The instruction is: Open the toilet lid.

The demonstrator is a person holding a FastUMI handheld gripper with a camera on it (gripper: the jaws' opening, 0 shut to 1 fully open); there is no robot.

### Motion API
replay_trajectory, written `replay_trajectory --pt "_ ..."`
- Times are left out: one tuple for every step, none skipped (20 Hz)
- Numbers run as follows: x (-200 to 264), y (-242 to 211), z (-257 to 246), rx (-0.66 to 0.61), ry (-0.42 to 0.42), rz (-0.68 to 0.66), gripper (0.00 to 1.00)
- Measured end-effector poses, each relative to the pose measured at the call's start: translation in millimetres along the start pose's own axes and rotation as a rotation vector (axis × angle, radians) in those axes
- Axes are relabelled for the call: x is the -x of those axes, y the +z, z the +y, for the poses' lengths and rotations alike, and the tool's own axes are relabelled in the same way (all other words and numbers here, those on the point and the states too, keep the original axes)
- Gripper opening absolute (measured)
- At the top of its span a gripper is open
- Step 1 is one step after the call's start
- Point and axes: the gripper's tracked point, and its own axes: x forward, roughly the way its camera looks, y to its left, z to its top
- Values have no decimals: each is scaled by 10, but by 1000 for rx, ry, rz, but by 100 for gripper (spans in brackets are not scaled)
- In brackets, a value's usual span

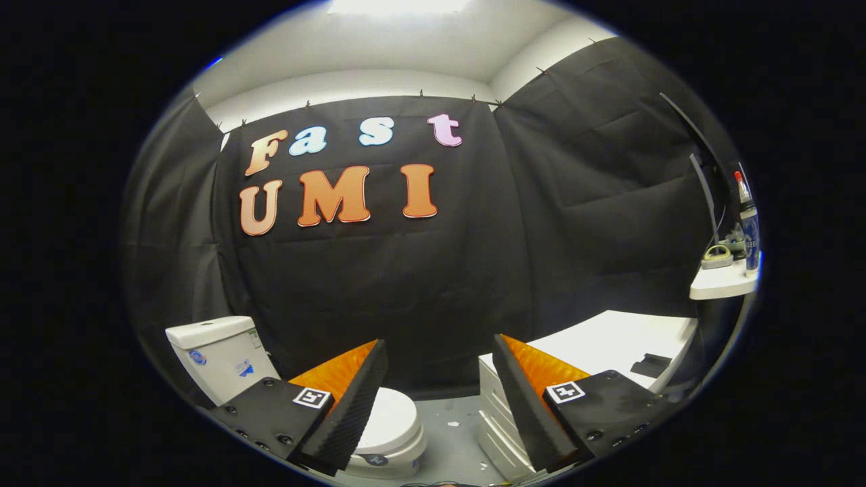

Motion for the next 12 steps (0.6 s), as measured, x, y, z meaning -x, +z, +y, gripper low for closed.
replay_trajectory --pt "-81 -13 63 -8 9 8 100" --pt "-151 -58 146 -20 31 20 100" --pt "-223 -141 274 -39 66 45 99" --pt "-301 -276 379 -66 89 79 98" --pt "-382 -405 460 -105 105 111 98" --pt "-430 -523 537 -150 119 139 97" --pt "-485 -642 613 -189 130 163 97" --pt "-538 -769 673 -220 131 185 97" --pt "-595 -906 725 -248 128 206 97" --pt "-637 -1050 783 -273 134 226 97" --pt "-665 -1188 864 -291 141 246 97" --pt "-681 -1395 942 -295 144 280 97"
